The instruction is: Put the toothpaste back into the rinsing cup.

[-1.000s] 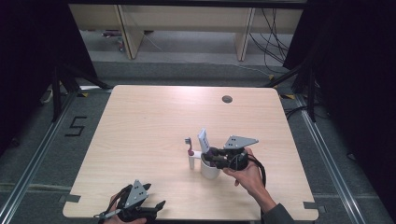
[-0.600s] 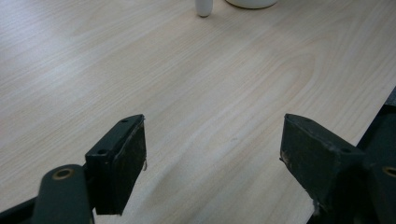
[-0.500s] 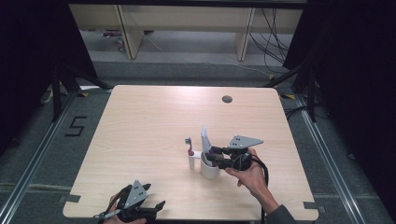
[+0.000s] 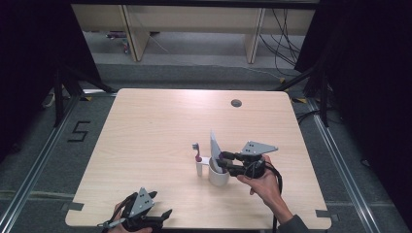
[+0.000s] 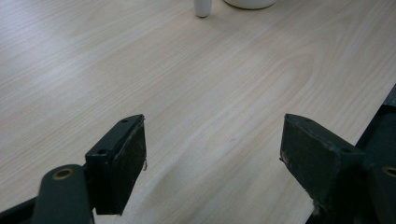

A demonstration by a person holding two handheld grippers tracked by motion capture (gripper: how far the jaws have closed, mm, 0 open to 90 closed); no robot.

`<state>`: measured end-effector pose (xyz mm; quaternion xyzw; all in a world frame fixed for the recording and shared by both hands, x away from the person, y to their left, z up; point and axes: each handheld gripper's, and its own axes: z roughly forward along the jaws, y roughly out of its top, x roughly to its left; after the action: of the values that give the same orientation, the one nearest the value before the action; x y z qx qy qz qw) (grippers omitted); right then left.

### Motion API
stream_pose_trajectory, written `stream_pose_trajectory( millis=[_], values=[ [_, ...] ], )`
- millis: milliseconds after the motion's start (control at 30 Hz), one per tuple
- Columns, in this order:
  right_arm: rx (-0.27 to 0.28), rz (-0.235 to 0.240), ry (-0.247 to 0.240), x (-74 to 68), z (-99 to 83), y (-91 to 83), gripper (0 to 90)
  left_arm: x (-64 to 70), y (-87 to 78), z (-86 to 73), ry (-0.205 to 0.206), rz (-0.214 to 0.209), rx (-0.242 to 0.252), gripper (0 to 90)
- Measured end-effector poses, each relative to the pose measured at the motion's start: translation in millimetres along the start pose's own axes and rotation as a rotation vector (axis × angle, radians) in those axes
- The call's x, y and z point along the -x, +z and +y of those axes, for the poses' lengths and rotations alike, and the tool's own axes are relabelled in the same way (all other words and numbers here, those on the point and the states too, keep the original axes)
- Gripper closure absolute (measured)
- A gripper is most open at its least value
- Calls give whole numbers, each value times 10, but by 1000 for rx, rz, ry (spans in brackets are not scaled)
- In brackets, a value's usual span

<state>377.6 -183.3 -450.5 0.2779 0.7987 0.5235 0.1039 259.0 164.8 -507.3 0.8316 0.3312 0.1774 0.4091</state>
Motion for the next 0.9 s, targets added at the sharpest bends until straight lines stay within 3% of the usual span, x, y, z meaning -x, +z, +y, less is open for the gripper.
stream_pose_trajectory(
  millis=[33, 233, 267, 333, 600, 633, 667, 733, 767, 800, 900],
  values=[
    [-3, -1, 27, -16, -4, -21, 605, 2, 3, -6, 3, -2, 5, 223],
    [4, 10, 4, 10, -2, -73, 607, 2, -5, -8, 4, -3, -4, 223],
    [16, -15, 3, 4, -8, -91, 608, 4, 0, -8, 0, -3, 3, 223],
    [5, -8, -2, 7, -15, -98, 609, 0, 0, 1, 5, -1, -2, 223],
    [-5, 2, 17, -24, -36, -117, 610, 2, 0, -8, 2, -1, 4, 223],
    [19, -12, -7, -16, -34, -120, 609, -6, -4, 2, 7, -1, -1, 223],
    [1, -5, 2, -23, -28, -146, 608, -8, -2, 3, 9, 1, 0, 223],
    [25, 2, -14, -11, -28, -153, 607, 2, -4, -7, 3, 0, 0, 223],
    [10, 1, 8, -23, -31, -183, 603, 5, 5, -5, -9, 2, 14, 223],
    [9, -14, -9, -15, -31, -205, 601, -1, 3, -1, -6, 0, 8, 223],
    [9, -25, 3, -11, -43, -237, 594, -1, -4, -6, 3, 1, 4, 223]
  ],
)
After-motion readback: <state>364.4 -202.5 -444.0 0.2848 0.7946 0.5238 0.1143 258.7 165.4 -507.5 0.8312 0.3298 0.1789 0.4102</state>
